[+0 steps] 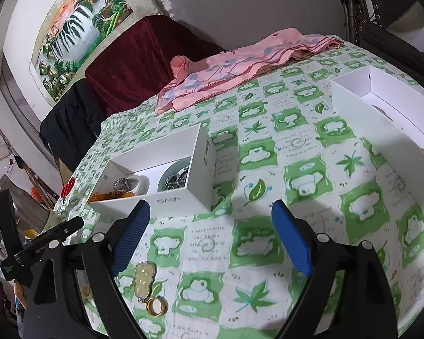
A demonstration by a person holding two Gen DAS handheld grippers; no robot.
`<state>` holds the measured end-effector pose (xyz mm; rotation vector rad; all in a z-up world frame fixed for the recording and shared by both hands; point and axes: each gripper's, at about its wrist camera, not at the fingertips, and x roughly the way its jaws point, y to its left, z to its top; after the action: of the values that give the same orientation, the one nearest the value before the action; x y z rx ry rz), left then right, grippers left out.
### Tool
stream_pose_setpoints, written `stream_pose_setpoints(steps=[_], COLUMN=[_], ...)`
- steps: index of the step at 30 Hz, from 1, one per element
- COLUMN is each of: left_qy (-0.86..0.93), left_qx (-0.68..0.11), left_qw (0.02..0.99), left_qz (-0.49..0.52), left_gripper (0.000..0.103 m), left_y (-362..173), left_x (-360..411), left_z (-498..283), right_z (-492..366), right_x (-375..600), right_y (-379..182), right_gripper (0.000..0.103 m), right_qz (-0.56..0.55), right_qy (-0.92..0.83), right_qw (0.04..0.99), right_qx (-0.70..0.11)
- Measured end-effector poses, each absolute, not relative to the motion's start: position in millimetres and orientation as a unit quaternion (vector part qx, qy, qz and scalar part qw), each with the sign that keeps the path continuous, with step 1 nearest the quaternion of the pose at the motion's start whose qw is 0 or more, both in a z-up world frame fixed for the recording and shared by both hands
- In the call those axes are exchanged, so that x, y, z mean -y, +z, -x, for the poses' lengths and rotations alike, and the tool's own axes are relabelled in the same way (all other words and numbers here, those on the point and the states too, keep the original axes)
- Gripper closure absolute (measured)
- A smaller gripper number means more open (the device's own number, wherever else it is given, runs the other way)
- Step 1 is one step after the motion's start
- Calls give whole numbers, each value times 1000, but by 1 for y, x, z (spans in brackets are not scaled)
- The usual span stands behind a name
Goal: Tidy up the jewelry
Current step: 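Withdraw both tools from the box toward the pendants on the cloth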
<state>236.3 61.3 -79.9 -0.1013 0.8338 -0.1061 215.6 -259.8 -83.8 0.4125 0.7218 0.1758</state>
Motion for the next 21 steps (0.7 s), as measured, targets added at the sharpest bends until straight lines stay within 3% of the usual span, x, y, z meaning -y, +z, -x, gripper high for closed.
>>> stream_pose_setpoints(steps=[21], left_qy=[-57], left_qx=[-416], left_qw=[907], left_qz=[30], left_gripper=[17], left_y=[-87], left_x=[-56], left_z=[-198], right_z=[-187], right_x=[255], right_y=[-89], right_gripper=[18], right_qz=[-201], right_qy=[86], right_qw=[909], right_qx=[-355])
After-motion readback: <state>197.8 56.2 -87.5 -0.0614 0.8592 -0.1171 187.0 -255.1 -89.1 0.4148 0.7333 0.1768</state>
